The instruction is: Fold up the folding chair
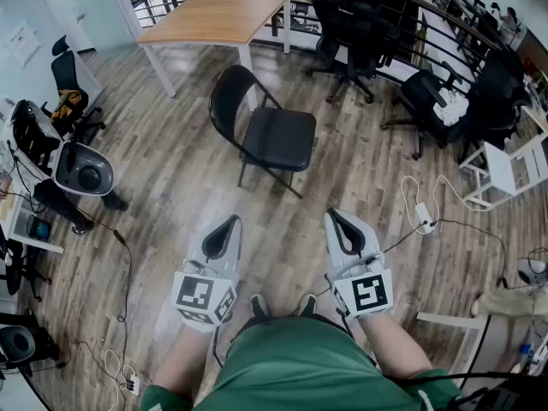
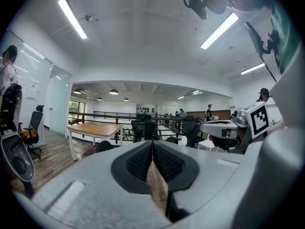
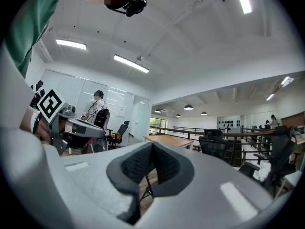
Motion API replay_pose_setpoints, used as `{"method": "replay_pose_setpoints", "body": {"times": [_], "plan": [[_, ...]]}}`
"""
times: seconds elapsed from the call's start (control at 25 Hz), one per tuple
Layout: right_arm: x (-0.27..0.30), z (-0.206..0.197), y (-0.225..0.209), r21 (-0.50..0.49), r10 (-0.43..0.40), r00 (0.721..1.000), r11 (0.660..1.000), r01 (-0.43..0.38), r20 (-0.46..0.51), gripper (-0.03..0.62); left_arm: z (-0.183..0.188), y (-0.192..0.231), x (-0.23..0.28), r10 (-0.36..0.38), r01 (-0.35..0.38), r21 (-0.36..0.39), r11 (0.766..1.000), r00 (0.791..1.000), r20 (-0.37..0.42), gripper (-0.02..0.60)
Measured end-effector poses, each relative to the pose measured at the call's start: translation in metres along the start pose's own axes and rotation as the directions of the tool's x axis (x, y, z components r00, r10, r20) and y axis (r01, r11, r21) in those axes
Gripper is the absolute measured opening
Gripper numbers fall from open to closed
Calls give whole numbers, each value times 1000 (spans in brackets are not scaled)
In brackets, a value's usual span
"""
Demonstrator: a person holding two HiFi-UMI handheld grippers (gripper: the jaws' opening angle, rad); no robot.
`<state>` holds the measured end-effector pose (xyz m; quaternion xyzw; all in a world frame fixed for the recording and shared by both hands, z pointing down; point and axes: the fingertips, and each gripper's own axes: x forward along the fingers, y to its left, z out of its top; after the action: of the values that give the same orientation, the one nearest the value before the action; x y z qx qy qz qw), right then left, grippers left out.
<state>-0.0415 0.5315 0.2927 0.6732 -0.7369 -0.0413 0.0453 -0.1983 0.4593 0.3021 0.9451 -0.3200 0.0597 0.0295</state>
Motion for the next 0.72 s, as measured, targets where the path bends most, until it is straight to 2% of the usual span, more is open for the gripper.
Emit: {"method": "replay_pose_setpoints", "body": {"times": [0.28,0.44,0.72], "plan": [[-12,-7,-29,-4,36,999,999,-36,-3,3,0,-26,14,46,-46,-11,999,999,-12,14],[-16,-17,-46,52,58,998,997,-58,-6,3,-3,-37,21,79,-79,-7,997,997,-24,14],[-7,-41,-82,88,23,999,996,-19,-41,3,-10,-25,35,128,-128,-10,992,990,-51,14]]}}
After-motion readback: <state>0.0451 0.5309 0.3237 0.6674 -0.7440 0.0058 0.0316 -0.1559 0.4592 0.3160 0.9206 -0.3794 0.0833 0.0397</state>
